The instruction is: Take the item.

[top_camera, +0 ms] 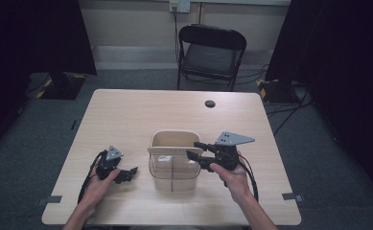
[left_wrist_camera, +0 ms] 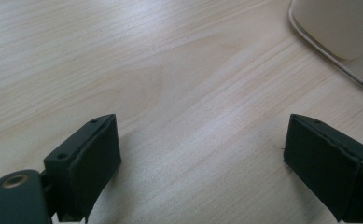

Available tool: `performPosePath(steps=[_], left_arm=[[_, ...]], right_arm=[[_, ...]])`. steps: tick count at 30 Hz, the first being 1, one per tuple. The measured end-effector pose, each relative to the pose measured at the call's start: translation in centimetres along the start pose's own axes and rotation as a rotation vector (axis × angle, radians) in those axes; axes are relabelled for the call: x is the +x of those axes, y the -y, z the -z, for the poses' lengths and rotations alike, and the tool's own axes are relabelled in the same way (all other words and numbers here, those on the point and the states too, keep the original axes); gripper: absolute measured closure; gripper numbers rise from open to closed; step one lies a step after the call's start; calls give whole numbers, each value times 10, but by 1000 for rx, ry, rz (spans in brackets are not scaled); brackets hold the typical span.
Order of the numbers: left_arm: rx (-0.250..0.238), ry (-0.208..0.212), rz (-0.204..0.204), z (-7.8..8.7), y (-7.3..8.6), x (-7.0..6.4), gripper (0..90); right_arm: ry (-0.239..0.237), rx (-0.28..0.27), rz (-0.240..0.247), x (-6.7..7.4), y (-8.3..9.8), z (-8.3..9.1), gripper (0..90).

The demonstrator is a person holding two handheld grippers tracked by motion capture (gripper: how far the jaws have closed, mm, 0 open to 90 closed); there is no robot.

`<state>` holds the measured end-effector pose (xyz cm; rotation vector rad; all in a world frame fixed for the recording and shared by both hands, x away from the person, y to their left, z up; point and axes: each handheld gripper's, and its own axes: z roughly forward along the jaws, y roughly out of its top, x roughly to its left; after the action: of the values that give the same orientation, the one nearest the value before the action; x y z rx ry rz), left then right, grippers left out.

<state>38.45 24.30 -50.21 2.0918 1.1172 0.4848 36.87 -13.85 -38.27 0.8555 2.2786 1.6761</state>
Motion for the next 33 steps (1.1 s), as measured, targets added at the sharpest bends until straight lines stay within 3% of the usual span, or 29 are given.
performPosePath(steps=[33], left_arm=[[0, 0, 0, 0, 0, 0, 102]], right_arm=[[7, 2, 6, 0, 0, 1, 527]])
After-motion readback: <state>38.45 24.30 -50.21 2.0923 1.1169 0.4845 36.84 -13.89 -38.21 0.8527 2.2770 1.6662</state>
